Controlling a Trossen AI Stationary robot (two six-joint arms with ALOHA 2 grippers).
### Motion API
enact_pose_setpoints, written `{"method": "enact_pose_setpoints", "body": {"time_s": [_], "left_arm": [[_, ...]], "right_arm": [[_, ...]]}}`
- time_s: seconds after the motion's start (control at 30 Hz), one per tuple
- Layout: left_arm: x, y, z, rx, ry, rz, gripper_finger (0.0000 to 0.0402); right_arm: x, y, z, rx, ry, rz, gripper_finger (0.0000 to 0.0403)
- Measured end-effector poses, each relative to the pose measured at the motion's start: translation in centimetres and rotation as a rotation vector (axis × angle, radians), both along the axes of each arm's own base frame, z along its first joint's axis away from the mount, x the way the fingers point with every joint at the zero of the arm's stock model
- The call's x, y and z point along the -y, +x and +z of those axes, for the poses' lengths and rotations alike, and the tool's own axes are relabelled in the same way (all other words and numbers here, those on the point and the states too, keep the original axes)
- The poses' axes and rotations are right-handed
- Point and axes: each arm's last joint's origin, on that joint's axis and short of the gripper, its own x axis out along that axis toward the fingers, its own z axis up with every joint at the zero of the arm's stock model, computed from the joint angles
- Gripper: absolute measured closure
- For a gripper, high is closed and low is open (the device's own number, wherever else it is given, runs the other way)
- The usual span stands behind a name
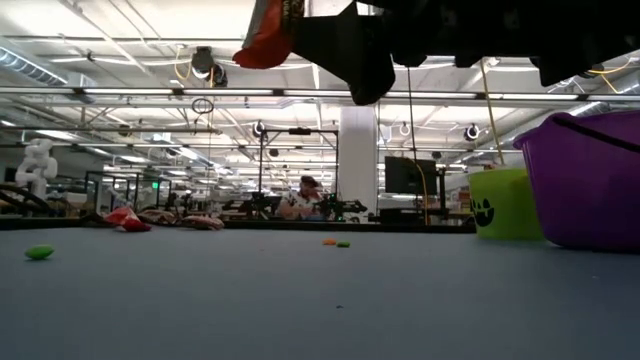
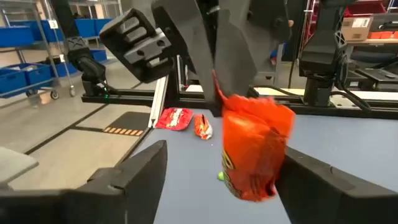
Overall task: Organize candy in baskets
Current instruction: Put the orange chocolate bar into the green bucket
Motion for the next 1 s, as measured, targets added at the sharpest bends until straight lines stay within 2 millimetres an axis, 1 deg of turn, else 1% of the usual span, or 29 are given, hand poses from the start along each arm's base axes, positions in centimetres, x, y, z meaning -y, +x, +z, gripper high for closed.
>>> {"method": "enact_pose_setpoints", "body": {"time_s": [0.13,0.33,0.4,0.47,0.57,0.67,0.8,0.9,1.0], "left_arm": [[-0.4,0.3,0.0,0.005,-0.005,0.015,0.0395],[-0.6,0.5,0.1,0.007,-0.009,0.020,0.0395],[-0.5,0.5,0.1,0.003,-0.023,-0.002,0.0395],[-0.5,0.5,0.1,-0.005,-0.036,-0.028,0.0395],[-0.5,0.6,0.1,-0.005,-0.040,-0.029,0.0388],[-0.6,0.6,0.1,-0.006,-0.040,-0.028,0.0357],[-0.7,0.4,0.3,-0.013,-0.034,-0.029,0.0293],[-0.9,-0.5,1.2,-0.027,-0.031,-0.047,0.0245],[-1.0,-1.9,2.2,-0.054,-0.057,-0.049,0.0211]], "right_arm": [[0.0,0.0,0.0,-0.001,0.012,-0.001,0.0172],[0.3,0.1,0.0,-0.006,0.003,-0.009,0.0260],[0.3,0.1,0.0,-0.005,0.003,-0.010,0.0288],[0.2,0.1,-0.1,-0.006,-0.002,-0.008,0.0312],[0.2,0.1,-0.1,-0.005,-0.009,-0.008,0.0339],[0.2,0.1,-0.1,-0.005,-0.010,-0.005,0.0352],[0.2,0.1,-0.1,0.000,-0.028,-0.004,0.0355],[0.2,0.1,0.0,-0.002,-0.034,-0.003,0.0354],[0.3,-0.1,0.4,-0.025,-0.063,-0.004,0.0354]]}}
